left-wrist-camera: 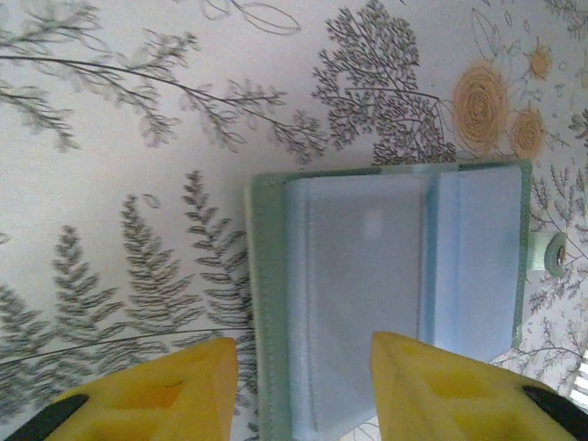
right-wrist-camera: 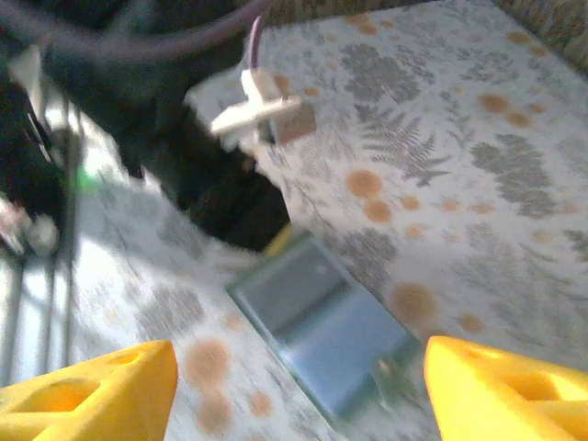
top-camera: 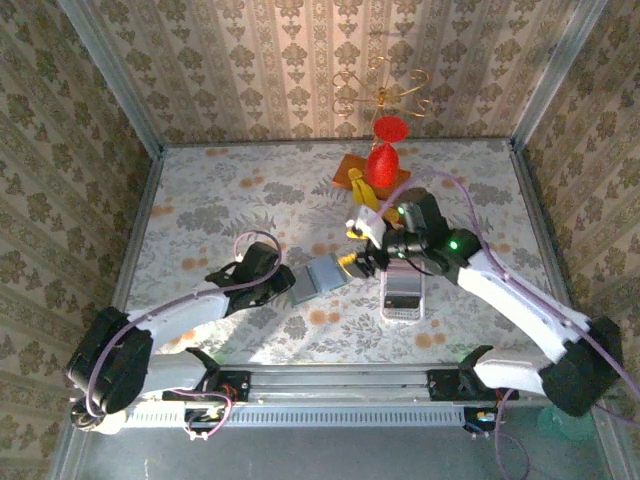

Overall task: Put the credit cards into the card holder
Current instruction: Pick up the credit card from the storage box.

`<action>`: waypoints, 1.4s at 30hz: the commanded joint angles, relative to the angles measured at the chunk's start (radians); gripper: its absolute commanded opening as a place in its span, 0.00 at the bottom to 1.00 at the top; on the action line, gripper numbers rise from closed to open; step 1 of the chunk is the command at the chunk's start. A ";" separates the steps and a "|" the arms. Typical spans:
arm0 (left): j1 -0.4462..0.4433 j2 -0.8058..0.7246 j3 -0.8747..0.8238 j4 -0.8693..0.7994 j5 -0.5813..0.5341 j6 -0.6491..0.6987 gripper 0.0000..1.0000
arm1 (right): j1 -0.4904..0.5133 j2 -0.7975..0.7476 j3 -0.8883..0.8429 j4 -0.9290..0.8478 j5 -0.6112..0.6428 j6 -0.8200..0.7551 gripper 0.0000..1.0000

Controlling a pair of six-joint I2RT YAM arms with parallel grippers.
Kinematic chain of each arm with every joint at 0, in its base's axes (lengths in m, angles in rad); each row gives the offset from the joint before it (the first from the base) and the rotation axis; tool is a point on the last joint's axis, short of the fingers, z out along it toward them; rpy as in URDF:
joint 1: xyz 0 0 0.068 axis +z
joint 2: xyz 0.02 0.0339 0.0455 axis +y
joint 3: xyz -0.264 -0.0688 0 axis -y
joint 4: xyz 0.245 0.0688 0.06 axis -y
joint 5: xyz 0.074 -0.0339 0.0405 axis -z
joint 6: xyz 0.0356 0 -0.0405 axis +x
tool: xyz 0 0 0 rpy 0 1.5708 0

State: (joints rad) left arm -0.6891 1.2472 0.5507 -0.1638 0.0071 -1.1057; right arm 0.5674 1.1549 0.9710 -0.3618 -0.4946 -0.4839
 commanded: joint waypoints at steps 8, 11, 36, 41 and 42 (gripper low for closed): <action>-0.029 0.092 0.052 0.003 0.024 0.034 0.54 | -0.159 -0.158 -0.236 -0.277 0.281 -0.744 0.83; -0.034 0.098 0.045 0.019 0.024 0.024 0.55 | -0.170 -0.181 -0.316 -0.219 0.308 -0.760 0.87; -0.036 0.104 0.020 0.047 0.024 0.012 0.54 | -0.131 -0.033 -0.427 0.075 0.349 -0.794 0.74; -0.036 0.104 0.021 0.049 0.027 0.011 0.52 | -0.129 -0.033 -0.410 0.067 0.365 -0.798 0.54; -0.035 0.106 0.022 0.049 0.028 0.012 0.51 | -0.129 -0.042 -0.408 0.059 0.369 -0.797 0.53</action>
State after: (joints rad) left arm -0.7197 1.3422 0.5739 -0.1192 0.0280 -1.0920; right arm 0.4393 1.1225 0.5400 -0.3393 -0.1493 -1.2640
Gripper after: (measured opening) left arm 0.517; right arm 0.536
